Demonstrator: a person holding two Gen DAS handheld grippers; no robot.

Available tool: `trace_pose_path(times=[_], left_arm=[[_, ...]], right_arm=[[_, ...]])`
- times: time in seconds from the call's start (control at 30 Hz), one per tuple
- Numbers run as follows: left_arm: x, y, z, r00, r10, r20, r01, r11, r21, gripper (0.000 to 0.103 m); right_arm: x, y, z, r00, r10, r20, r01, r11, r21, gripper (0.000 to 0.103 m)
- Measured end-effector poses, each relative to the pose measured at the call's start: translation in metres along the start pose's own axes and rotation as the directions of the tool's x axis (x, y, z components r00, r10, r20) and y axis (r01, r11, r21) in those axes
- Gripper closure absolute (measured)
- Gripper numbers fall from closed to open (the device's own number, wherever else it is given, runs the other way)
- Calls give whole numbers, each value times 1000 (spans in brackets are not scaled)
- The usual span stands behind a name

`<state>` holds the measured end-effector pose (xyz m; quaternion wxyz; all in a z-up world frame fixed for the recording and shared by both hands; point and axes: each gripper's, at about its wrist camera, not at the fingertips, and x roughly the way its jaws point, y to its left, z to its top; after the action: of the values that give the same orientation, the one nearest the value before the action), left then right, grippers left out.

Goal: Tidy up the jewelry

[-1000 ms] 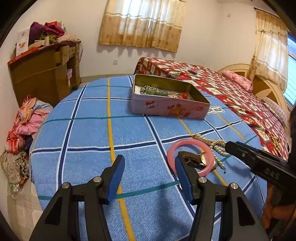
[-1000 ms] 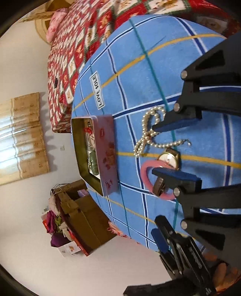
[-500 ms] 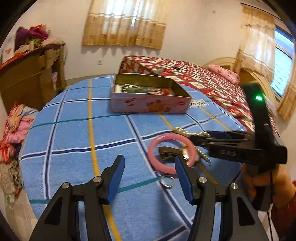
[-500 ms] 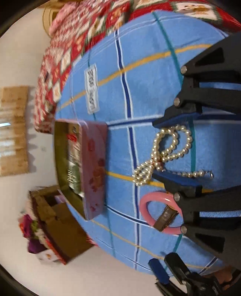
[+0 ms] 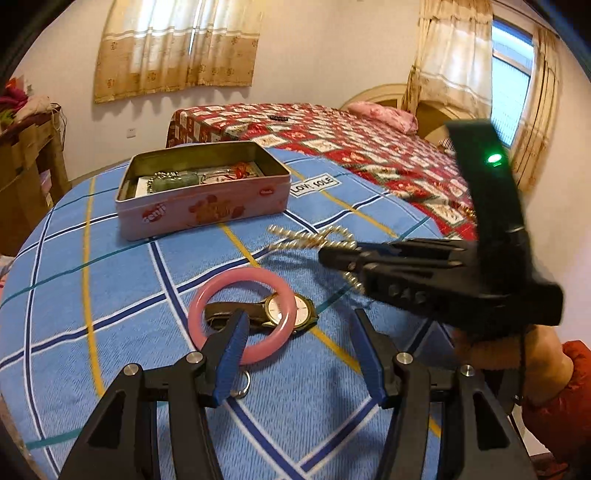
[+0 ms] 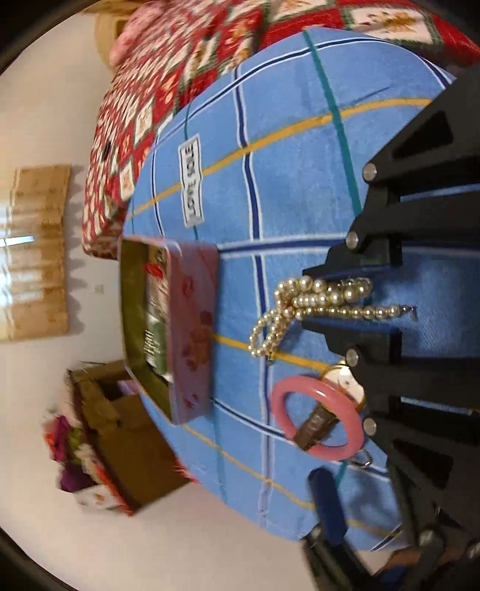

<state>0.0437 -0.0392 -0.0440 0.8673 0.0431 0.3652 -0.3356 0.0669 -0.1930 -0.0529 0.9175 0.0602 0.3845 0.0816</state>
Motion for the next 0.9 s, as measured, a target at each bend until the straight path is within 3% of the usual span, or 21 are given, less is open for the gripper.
trace_pose_path(times=[0.13,0.17,0.23,0.4,0.5,0.73,0.9], left_arm=[[15,1,0,999,30,-46,-30,1000,8,50],[19,1,-1,997,34,-63,-33,999,13,63],[26,2,-2,994,32,-100,-31,999,7,77],[26,7,-3,994,16,-108,-17,1000,-15,81],[24,7,-2,995,15,-102,-16,1000,-8,90],[-6,14,13,999,-37,21,39,996,-81,92],[-36,23,24,988,-73,138,91,988,-128,92]], right_arm=[[0,-7,4,999,43,19,-44,998,53,81],[1,-8,4,999,47,18,-48,997,61,81],[2,-9,5,998,55,15,-56,996,73,81],[3,-13,4,998,63,6,-63,994,92,81],[3,-15,3,998,65,6,-65,993,97,81],[2,-18,2,998,66,14,-67,991,112,81],[0,-20,1,998,65,27,-68,990,122,81]])
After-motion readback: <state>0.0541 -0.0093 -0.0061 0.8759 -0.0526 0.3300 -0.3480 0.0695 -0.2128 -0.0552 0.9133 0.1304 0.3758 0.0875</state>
